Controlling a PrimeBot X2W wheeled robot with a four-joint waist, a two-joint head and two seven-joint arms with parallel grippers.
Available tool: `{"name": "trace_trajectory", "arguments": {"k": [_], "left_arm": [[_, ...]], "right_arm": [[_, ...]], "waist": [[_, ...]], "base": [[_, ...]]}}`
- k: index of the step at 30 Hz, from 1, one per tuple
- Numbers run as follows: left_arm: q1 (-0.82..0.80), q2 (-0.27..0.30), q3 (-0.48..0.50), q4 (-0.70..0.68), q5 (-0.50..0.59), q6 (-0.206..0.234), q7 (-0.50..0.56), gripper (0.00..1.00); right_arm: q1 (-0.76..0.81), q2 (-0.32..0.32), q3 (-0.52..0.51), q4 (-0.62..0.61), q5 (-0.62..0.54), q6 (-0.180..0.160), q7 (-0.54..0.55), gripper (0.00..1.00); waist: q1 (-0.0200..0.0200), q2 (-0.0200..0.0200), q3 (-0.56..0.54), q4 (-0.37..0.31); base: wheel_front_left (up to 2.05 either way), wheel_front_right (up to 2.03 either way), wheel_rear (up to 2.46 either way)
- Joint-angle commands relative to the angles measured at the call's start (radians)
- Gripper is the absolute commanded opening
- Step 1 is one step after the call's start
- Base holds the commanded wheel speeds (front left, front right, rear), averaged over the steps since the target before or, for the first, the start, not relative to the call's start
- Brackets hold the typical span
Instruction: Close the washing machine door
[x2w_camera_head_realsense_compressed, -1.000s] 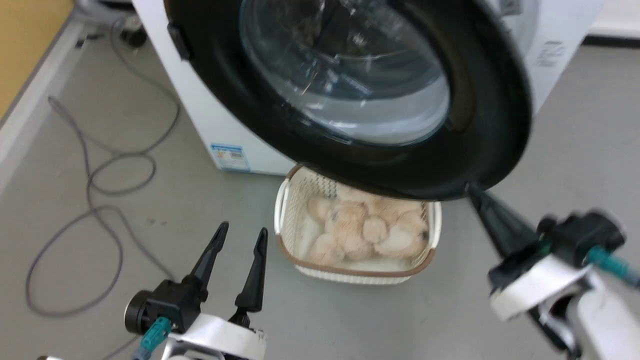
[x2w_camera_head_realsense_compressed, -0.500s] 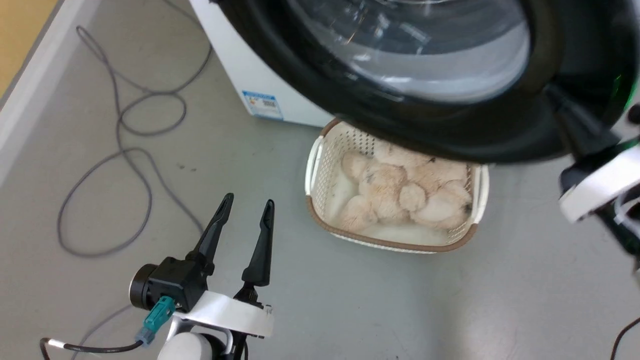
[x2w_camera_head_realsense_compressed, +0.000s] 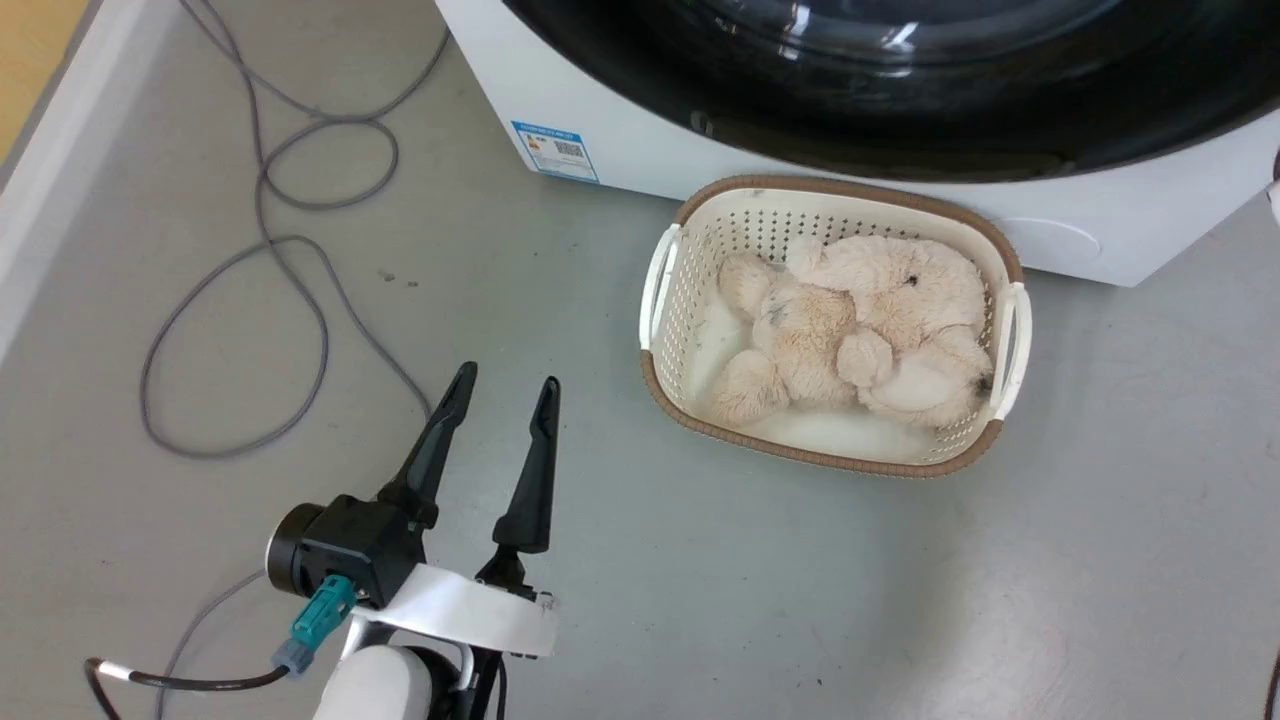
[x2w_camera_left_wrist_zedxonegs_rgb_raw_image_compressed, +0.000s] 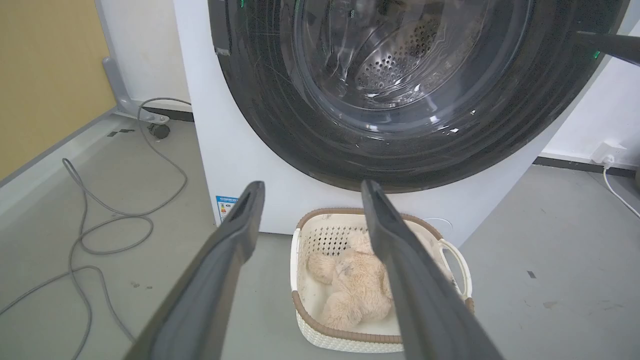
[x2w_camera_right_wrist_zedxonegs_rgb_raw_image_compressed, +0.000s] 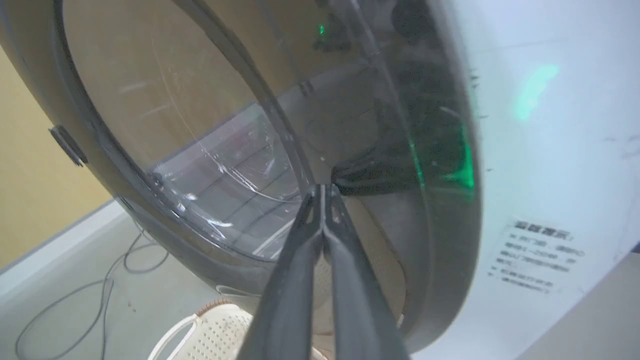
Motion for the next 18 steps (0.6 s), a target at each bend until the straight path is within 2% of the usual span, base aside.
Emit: {"name": "trace_trajectory", "arguments": {"k": [1,8,18], "left_arm": [[-0.012,-0.002,0.002,-0.002,0.009,-0.004,-0.005,1.0],[-0.009,-0.005,0.009,0.009,0.011,-0.006,-0.005,1.0],[0.011,-0.006,0.032,0.031,0.017,-0.009,-0.005,1.0]], "right_arm": [[-0.032,0.01,-0.02,0.023,0.009,-0.003,0.002,0.0],[-0.081,0.033,-0.001,0.103,-0.035,-0.003,-0.026,0.0],[0.039,0.071,0.088,0.125,-0.035,-0.003,-0.121,0.0]], "waist": [[-0.0001,0.0,0.002,0.003],[-0.0001,0.0,-0.014,0.009],[-0.0001,0.0,-0.124,-0.05]], "base": [[0.0,0.0,0.0],[0.0,0.0,0.0],[0.0,0.0,0.0]]}}
